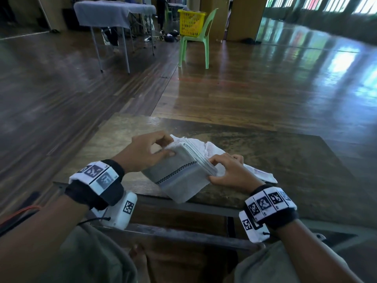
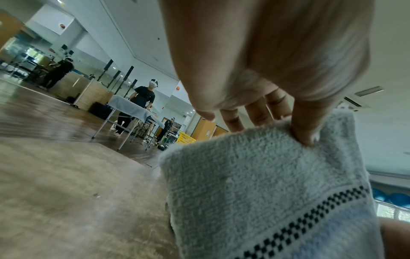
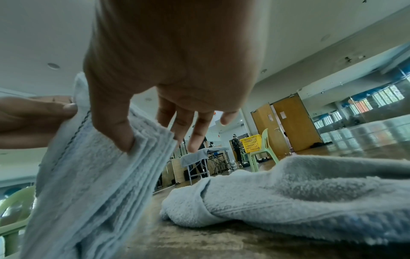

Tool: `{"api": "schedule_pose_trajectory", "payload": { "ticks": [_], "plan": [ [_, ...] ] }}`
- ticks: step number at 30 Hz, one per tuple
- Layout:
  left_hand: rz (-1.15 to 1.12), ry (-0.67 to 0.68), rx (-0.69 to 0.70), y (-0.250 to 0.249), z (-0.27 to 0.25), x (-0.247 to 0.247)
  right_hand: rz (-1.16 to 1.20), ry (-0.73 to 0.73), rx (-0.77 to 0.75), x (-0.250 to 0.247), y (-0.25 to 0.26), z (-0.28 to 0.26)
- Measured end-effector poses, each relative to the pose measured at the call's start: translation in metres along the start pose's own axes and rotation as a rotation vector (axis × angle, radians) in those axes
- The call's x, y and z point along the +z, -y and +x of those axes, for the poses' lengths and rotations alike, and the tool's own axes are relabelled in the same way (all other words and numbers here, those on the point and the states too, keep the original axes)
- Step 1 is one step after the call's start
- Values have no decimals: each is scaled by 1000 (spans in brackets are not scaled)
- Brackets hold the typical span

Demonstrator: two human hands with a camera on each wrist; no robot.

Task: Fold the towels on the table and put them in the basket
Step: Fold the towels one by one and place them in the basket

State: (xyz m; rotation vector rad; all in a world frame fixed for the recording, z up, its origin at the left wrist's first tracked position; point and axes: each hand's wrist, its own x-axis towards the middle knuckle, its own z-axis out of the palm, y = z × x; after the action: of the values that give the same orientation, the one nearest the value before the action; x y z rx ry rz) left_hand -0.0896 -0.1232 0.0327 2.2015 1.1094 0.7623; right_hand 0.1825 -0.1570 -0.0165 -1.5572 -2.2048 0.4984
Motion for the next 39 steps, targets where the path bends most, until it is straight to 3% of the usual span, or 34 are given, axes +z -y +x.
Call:
{"api": "schedule_pose_trajectory", "payload": {
  "ticks": [6, 11, 13, 17, 21, 26, 31, 39],
  "plan": [
    [-44, -24, -61, 0, -5, 0, 172, -79, 13, -4, -2, -5],
    [-181, 43, -241, 0, -4, 16, 394, -150, 134, -19, -15, -8],
    [-177, 118, -249, 4, 0, 29, 360, -69, 204, -18, -25, -6],
    [41, 332, -268, 25, 10, 59, 136, 153, 309, -8, -45, -1],
    [182, 407, -301, 48, 24, 80, -15, 161, 294, 2, -50, 3],
    [421, 301, -273, 64, 34, 93, -136, 58, 220, 13, -60, 7],
    [335, 248, -124, 71, 33, 96, -232, 148, 188, 16, -61, 9],
    [195, 216, -152, 78, 32, 98, -201, 135, 164, 19, -58, 14]
  ]
}}
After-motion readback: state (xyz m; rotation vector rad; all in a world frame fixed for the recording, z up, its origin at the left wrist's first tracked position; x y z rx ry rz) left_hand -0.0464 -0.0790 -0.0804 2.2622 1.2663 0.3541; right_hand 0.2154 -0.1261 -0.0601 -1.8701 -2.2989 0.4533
